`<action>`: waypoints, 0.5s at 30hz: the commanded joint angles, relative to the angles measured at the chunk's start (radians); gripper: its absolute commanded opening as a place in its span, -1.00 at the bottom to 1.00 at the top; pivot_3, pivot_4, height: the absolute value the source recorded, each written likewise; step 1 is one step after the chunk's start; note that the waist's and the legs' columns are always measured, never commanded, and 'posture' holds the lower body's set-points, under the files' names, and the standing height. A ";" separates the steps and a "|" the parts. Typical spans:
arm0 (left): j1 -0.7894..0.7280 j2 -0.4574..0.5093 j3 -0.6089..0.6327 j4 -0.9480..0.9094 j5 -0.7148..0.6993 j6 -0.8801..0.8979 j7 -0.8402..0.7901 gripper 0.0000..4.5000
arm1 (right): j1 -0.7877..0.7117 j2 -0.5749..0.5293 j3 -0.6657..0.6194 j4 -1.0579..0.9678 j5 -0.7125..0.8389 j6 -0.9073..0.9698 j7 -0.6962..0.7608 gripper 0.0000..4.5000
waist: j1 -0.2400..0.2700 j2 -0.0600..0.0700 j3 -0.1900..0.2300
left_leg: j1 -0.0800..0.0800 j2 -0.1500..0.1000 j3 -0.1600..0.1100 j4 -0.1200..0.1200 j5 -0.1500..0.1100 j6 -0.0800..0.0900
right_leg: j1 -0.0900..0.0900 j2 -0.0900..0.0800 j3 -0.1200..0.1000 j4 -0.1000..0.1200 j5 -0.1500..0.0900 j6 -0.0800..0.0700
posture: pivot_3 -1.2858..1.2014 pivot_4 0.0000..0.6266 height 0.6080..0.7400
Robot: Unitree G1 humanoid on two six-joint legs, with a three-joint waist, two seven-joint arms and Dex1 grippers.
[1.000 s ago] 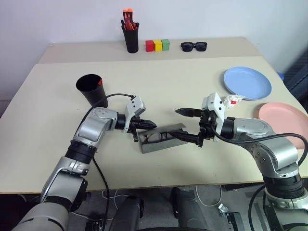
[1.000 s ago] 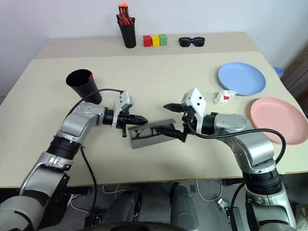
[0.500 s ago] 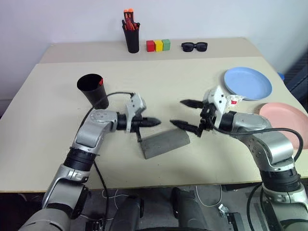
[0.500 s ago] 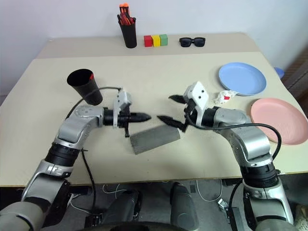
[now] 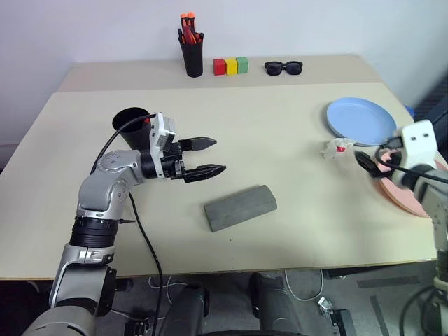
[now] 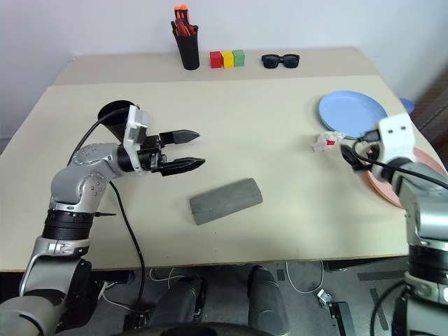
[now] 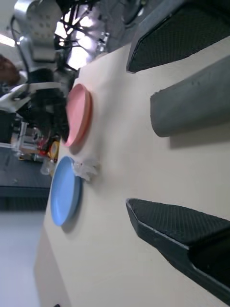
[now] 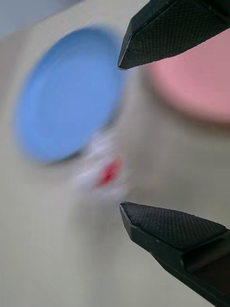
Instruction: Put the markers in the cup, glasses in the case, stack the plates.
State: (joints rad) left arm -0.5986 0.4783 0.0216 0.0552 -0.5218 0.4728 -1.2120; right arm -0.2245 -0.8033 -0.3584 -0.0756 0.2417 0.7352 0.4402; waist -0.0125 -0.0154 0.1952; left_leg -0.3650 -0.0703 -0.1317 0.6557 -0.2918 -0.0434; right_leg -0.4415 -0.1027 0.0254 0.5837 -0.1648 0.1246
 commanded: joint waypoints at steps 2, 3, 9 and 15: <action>-0.023 0.025 0.009 -0.041 -0.038 -0.002 -0.030 0.97 | 0.052 -0.008 0.004 -0.009 -0.042 0.054 -0.037 1.00 | -0.007 0.001 0.000 | 0.002 0.000 0.001 0.000 0.000 0.000 | 0.001 0.000 0.001 0.000 0.000 0.000 | 0.03 -0.52 1.00; -0.029 0.026 0.008 -0.047 -0.044 0.005 -0.029 0.97 | 0.055 0.002 -0.003 0.000 -0.038 0.068 -0.044 1.00 | -0.006 0.001 -0.001 | 0.003 0.000 0.002 0.000 0.000 0.000 | 0.001 0.000 0.001 0.001 0.000 0.000 | 0.03 -0.52 1.00; -0.047 0.023 0.006 -0.072 -0.045 0.009 -0.003 1.00 | 0.066 0.015 -0.008 0.014 -0.014 0.140 -0.033 0.38 | 0.000 0.001 -0.001 | 0.009 0.000 0.002 0.000 0.000 0.001 | 0.008 0.000 0.001 -0.001 0.000 0.000 | 0.03 -0.52 1.00; -0.044 0.021 0.008 -0.063 -0.031 -0.021 0.017 1.00 | -0.007 -0.025 -0.019 0.100 -0.060 0.084 -0.070 -0.99 | 0.000 0.001 -0.001 | 0.010 0.000 0.002 0.000 0.000 0.001 | 0.010 0.000 0.001 -0.002 0.000 0.000 | 0.03 -0.52 1.00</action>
State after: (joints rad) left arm -0.6296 0.4926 0.0189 0.0150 -0.5530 0.4798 -1.1963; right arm -0.2049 -0.7966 -0.3378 0.0126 0.1987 0.8504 0.3872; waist -0.0126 -0.0142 0.1946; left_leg -0.3555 -0.0701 -0.1301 0.6554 -0.2922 -0.0426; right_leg -0.4319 -0.1027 0.0266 0.5818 -0.1651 0.1250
